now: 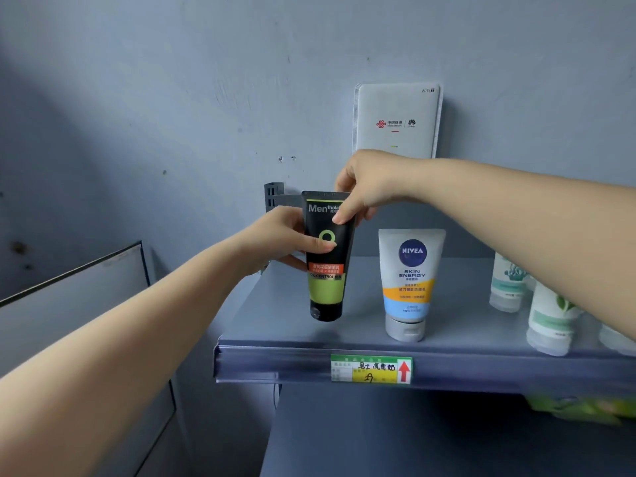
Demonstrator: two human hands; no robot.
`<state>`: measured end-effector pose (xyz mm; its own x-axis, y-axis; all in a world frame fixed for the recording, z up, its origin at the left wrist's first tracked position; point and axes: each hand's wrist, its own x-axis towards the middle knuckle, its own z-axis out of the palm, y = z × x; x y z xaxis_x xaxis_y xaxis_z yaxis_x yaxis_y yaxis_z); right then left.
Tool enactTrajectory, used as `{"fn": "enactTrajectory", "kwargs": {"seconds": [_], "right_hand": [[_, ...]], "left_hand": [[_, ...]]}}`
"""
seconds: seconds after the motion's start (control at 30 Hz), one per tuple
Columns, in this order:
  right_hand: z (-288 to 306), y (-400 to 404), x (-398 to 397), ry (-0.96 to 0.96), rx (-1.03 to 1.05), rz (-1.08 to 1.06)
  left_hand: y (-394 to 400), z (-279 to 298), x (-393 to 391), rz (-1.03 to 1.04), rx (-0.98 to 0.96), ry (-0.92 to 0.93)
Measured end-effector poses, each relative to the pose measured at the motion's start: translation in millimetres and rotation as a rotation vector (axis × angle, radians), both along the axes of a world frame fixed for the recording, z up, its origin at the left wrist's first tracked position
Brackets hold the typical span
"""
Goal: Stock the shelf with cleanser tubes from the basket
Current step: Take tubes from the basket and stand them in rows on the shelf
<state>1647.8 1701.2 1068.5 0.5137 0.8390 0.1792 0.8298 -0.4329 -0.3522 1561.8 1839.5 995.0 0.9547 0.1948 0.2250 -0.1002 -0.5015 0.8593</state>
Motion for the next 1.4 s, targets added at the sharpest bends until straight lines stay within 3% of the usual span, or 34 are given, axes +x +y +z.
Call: {"fn": "enactTrajectory", "kwargs": {"seconds": [0.67,0.8,0.93,1.03,1.17,1.27,1.4], "right_hand": [[-10.3,-3.4,-9.6,0.052,-0.102,0.087],[-7.4,-9.3,-10.0,-0.083,0.003,0.098],[0.4,-26.7,-15.8,-0.337,0.234,0.054],[3.4,-49.3,-22.5,-0.586,0.296,-0.004],[-1.3,-90.0,-26.4,-0.942,0.156,-0.081],[-4.5,-124.6,-25.5,-1.022,0.103,-0.101],[-6.1,-180.0,-18.8,-1.002,0.065,-0.176]], "left_hand": [[-3.1,-19.7,-11.2,-0.042,-0.029,0.041],[-4.8,-13.2,-18.0,-0.011,0.036,-0.035],[-10.4,7.1,-26.4,0.214,0.050,-0.306],[-22.8,20.1,-33.5,0.328,0.233,-0.484],[-56.5,24.9,-35.0,0.471,0.711,-0.545],[-89.1,23.2,-24.8,0.515,0.968,-0.531],[-143.5,20.7,-4.9,0.496,1.149,-0.520]]}}
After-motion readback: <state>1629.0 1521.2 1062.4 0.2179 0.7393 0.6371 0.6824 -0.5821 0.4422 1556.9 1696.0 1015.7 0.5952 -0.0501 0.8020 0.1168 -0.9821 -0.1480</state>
